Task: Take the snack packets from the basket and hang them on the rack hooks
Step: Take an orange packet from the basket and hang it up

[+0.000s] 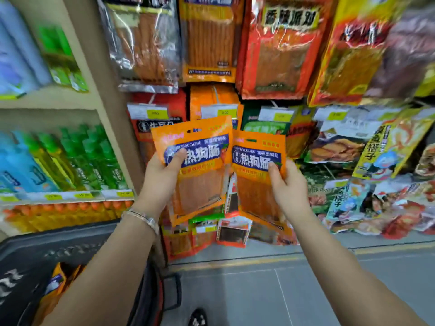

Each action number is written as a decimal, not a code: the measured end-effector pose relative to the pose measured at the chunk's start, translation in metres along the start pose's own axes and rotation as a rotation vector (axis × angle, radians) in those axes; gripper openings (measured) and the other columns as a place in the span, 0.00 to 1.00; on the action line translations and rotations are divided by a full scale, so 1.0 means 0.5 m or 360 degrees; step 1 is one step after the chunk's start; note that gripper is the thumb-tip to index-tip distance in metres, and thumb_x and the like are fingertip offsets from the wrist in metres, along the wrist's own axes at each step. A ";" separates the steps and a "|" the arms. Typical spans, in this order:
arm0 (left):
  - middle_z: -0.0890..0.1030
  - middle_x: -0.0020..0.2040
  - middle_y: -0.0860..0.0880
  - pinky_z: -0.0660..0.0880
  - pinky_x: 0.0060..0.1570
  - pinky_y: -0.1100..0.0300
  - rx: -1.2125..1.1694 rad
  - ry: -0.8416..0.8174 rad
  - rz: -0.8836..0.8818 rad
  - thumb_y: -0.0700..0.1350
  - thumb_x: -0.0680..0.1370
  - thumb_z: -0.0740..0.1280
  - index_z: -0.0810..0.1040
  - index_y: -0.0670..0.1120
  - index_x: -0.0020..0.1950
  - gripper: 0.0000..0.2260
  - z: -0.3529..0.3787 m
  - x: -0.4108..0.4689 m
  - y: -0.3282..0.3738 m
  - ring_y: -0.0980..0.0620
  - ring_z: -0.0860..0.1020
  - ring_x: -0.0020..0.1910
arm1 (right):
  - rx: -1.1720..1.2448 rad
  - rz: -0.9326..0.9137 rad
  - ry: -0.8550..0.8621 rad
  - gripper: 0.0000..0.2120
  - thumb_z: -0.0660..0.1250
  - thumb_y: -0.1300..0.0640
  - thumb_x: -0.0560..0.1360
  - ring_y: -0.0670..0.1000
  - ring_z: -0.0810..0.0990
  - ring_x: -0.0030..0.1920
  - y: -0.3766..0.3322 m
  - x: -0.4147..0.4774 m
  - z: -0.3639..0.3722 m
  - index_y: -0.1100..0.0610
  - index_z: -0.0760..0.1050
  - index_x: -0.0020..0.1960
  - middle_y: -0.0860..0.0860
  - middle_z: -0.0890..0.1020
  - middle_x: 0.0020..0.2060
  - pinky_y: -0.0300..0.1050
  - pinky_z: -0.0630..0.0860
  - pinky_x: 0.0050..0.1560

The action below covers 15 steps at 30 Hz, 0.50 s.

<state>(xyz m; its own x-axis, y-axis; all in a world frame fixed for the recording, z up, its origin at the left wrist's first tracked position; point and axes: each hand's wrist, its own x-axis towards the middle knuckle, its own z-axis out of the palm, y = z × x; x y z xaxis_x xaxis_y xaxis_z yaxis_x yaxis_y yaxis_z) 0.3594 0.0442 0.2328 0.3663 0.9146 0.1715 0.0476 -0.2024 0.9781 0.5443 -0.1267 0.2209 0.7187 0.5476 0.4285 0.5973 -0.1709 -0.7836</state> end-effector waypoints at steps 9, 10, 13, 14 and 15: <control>0.85 0.42 0.59 0.79 0.47 0.51 -0.0258 0.0062 0.0370 0.61 0.70 0.69 0.81 0.64 0.44 0.05 -0.030 0.192 0.157 0.58 0.83 0.43 | 0.0196 -0.0319 0.0211 0.15 0.60 0.46 0.79 0.57 0.77 0.42 -0.158 0.287 -0.010 0.58 0.75 0.46 0.60 0.80 0.42 0.54 0.74 0.43; 0.85 0.44 0.57 0.79 0.47 0.51 -0.0340 0.0051 0.0392 0.60 0.69 0.70 0.81 0.64 0.45 0.06 -0.035 0.210 0.172 0.55 0.84 0.45 | 0.0242 -0.0354 0.0228 0.15 0.60 0.46 0.78 0.58 0.77 0.43 -0.178 0.316 -0.009 0.58 0.75 0.46 0.60 0.80 0.43 0.55 0.75 0.45; 0.85 0.46 0.53 0.80 0.41 0.58 -0.0537 0.0030 0.0468 0.58 0.68 0.72 0.82 0.60 0.46 0.09 -0.050 0.255 0.208 0.52 0.84 0.46 | 0.0434 -0.0436 0.0249 0.07 0.62 0.48 0.77 0.48 0.79 0.44 -0.233 0.396 -0.003 0.50 0.76 0.46 0.48 0.82 0.42 0.48 0.75 0.47; 0.86 0.46 0.52 0.79 0.38 0.60 -0.0579 0.0028 0.0473 0.57 0.67 0.73 0.83 0.59 0.46 0.09 -0.055 0.267 0.217 0.52 0.84 0.45 | 0.0485 -0.0459 0.0244 0.05 0.62 0.49 0.77 0.44 0.79 0.43 -0.248 0.418 0.000 0.47 0.76 0.46 0.43 0.81 0.42 0.44 0.75 0.46; 0.86 0.45 0.52 0.79 0.36 0.61 -0.0602 0.0022 0.0483 0.56 0.68 0.73 0.83 0.59 0.45 0.08 -0.059 0.280 0.224 0.52 0.84 0.45 | 0.0531 -0.0477 0.0241 0.05 0.62 0.50 0.77 0.42 0.79 0.43 -0.262 0.439 0.003 0.47 0.76 0.46 0.42 0.81 0.42 0.41 0.74 0.45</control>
<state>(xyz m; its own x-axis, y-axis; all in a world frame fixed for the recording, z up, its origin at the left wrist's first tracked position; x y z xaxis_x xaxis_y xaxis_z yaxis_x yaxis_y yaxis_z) 0.3887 0.1600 0.3698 0.2989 0.8390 0.4547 -0.4017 -0.3216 0.8575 0.6233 0.0170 0.4169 0.5908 0.4026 0.6992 0.6573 0.2626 -0.7064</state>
